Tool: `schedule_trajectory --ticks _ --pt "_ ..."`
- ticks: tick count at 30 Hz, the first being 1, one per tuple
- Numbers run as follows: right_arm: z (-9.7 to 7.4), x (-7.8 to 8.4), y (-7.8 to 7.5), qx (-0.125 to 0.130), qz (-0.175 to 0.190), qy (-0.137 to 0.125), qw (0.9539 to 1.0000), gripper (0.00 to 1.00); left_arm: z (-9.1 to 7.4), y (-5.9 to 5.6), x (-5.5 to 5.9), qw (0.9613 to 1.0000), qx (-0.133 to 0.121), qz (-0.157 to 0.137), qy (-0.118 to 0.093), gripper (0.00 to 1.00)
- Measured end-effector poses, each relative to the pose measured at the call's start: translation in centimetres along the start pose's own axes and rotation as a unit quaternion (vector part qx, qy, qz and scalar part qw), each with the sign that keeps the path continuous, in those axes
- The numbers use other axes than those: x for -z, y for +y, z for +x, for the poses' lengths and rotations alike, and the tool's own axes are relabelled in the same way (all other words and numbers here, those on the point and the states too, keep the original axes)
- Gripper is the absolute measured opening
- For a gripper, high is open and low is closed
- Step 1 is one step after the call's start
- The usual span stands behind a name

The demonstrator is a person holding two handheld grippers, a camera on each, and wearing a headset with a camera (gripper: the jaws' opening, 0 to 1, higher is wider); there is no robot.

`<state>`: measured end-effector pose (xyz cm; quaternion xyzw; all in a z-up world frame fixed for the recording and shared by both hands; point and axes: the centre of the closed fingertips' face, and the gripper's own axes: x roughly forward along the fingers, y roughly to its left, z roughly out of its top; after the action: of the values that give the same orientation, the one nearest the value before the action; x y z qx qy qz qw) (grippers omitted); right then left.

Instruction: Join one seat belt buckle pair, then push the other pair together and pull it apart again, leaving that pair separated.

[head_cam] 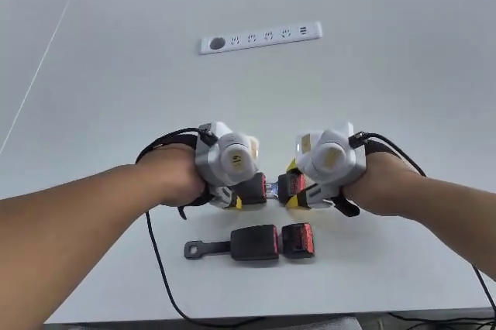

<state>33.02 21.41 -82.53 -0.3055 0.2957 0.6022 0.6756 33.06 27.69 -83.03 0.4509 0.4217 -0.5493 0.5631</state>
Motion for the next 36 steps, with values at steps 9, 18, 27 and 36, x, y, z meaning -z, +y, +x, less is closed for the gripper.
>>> schedule_trajectory --ticks 9,18,27,36 --pt "0.3 -0.3 -0.2 -0.006 -0.003 -0.003 1.0 0.33 0.0 0.1 0.0 0.9999 0.006 0.004 -0.008 0.32" --pt "1.2 -1.3 -0.1 -0.002 0.001 -0.007 1.0 0.33 0.1 0.1 0.1 0.9999 0.007 0.007 -0.004 0.32" --pt "1.1 -1.1 -0.1 -0.003 -0.008 -0.003 1.0 0.33 0.1 0.1 0.1 0.9999 0.004 0.005 -0.009 0.32" --pt "-0.3 0.4 0.1 -0.004 -0.005 0.002 1.0 0.33 0.0 0.1 0.0 0.9999 0.007 0.003 -0.011 0.32"
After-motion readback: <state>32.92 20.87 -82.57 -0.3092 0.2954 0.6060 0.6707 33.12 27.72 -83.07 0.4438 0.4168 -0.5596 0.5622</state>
